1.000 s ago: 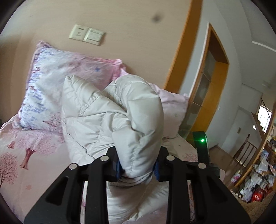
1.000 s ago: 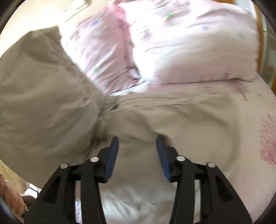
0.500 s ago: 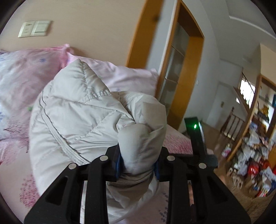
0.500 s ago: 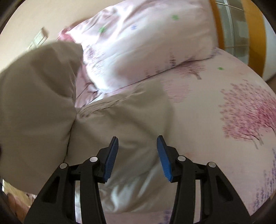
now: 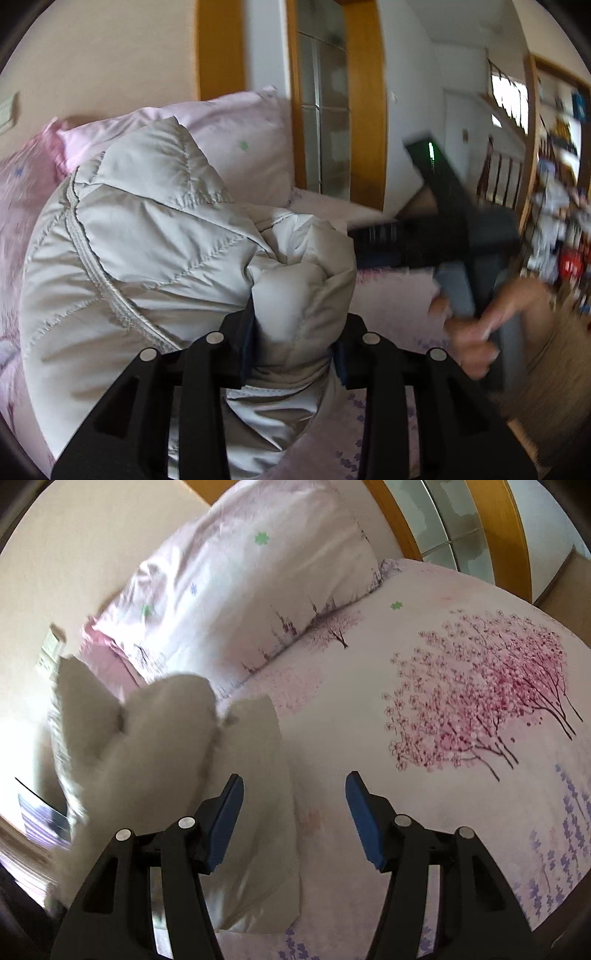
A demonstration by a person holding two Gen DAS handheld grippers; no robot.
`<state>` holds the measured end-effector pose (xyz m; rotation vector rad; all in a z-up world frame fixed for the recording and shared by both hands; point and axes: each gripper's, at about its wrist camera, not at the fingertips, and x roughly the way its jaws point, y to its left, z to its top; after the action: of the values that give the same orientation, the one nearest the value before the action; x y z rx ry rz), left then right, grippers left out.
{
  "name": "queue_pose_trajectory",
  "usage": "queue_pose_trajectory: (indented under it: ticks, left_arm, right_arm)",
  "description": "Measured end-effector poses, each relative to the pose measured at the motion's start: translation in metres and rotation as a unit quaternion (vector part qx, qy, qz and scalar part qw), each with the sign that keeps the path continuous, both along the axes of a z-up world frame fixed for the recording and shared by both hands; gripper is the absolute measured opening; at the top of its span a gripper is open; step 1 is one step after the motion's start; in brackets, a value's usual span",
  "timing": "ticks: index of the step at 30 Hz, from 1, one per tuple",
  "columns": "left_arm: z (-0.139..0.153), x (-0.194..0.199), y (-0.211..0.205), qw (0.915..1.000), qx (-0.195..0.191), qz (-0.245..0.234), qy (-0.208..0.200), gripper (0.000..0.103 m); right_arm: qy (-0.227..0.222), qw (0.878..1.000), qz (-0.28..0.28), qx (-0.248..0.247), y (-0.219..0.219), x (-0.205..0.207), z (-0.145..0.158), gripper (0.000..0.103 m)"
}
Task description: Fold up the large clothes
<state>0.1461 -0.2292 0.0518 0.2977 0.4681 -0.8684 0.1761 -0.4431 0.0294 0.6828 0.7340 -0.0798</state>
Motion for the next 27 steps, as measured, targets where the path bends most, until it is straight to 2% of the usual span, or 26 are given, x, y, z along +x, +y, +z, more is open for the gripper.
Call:
queue_pose_trajectory:
  ticks: [4, 8, 12, 18, 19, 20, 22, 23, 27]
  left_arm:
    - [-0.018, -0.002, -0.014, 0.9996, 0.023, -0.018, -0.002, 0.036]
    - [-0.031, -0.004, -0.023, 0.9986, 0.043, -0.031, -0.005, 0.038]
    - [-0.042, -0.003, -0.035, 0.9975, 0.058, -0.04, -0.006, 0.041]
    - [-0.051, -0.011, -0.042, 0.9967, 0.066, -0.046, -0.006, 0.046]
    - [-0.051, -0.011, -0.042, 0.9967, 0.067, -0.045, -0.006, 0.046]
    - [-0.052, -0.011, -0.043, 0.9967, 0.067, -0.045, -0.006, 0.046]
    - [-0.052, -0.01, -0.044, 0.9966, 0.069, -0.044, -0.01, 0.046]
    - [-0.051, -0.01, -0.045, 0.9965, 0.071, -0.043, -0.011, 0.046]
    - [-0.034, -0.019, -0.037, 0.997, 0.058, -0.05, 0.012, 0.046]
  right_arm:
    - [-0.042, 0.999, 0.026, -0.003, -0.005, 0.0, 0.029, 0.059]
    - [-0.082, 0.987, 0.133, 0.023, 0.007, 0.014, 0.061, 0.059]
    - [-0.066, 0.978, 0.195, 0.02, 0.023, 0.035, 0.071, 0.059]
    - [-0.014, 0.974, 0.224, 0.022, 0.036, 0.058, 0.056, 0.059]
    - [-0.008, 0.973, 0.228, 0.028, 0.037, 0.061, 0.053, 0.055]
    - [-0.002, 0.973, 0.23, 0.036, 0.037, 0.065, 0.049, 0.043]
    - [0.0, 0.97, 0.234, 0.064, 0.032, 0.072, 0.042, 0.028]
    - [0.004, 0.971, 0.23, 0.065, 0.031, 0.075, 0.039, 0.023]
    - [0.028, 0.975, 0.216, 0.043, 0.031, 0.085, 0.028, 0.019]
